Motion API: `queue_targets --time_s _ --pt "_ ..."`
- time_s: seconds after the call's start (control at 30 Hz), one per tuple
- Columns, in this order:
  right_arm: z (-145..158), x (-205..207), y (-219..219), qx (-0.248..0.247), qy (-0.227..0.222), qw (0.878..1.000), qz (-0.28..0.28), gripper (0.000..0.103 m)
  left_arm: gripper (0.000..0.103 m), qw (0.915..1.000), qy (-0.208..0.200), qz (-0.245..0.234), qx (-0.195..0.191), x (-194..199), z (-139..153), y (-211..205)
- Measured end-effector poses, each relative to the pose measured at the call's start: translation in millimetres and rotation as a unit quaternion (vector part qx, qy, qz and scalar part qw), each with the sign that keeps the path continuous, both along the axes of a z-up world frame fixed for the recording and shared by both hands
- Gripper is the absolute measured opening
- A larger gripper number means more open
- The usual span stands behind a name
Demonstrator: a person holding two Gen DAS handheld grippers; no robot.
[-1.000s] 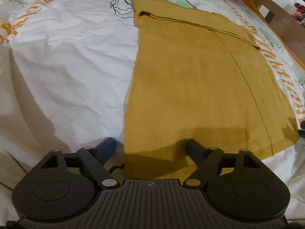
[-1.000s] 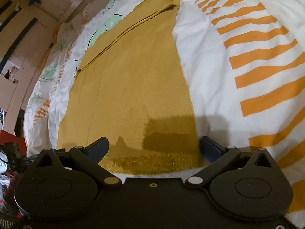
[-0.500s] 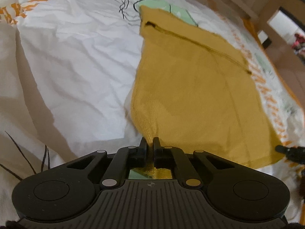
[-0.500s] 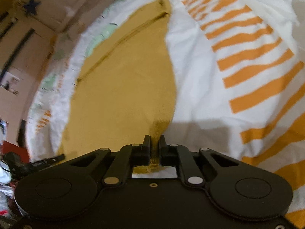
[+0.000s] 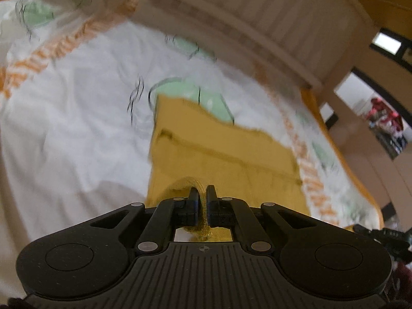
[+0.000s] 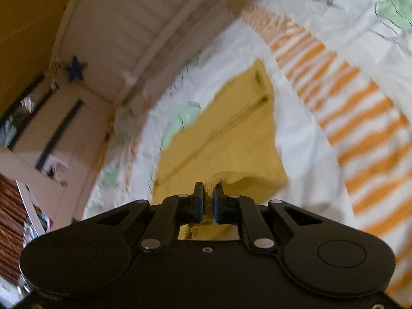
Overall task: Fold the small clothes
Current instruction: 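Grasp the hem with the left gripper while the right gripper grasps the hem, then lift the hem with both grippers and fold it over toward the collar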
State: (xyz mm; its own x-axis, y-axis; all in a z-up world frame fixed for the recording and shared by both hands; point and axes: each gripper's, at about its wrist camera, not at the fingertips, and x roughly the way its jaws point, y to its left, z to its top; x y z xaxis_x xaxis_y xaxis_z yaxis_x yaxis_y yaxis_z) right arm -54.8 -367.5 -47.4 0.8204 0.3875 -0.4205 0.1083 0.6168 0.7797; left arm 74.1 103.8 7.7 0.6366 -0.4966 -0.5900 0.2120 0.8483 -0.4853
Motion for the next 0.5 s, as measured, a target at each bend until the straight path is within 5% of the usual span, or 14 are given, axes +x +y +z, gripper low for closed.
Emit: queue_targets --time_s 0.27,0.5 --pt "15.7 72.6 -32.1 -0.02 -0.051 0.998 -0.04 0.015 0.005 0.9987 -0.038 0.031 -0.013 64.3 12.5 -6.3" --pt "6.2 152.6 -48.5 -0.038 -0.046 0.997 -0.053 0.015 0.005 0.9977 -0.046 0.049 -0.003 125.0 7.6 -20.8"
